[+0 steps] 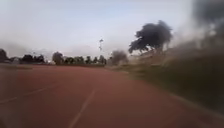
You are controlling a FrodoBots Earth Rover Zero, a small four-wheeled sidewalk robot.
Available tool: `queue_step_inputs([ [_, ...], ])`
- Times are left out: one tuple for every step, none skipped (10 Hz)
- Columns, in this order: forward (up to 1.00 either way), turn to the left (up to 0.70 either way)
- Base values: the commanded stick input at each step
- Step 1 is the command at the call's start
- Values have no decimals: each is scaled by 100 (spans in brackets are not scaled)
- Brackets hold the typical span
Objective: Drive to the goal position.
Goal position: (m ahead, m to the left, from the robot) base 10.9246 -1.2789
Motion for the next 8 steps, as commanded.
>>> queue_step_inputs([
  [70,0],
  [70,0],
  [70,0],
  [70,0],
  [70,0],
  [70,0],
  [70,0],
  [70,0],
])
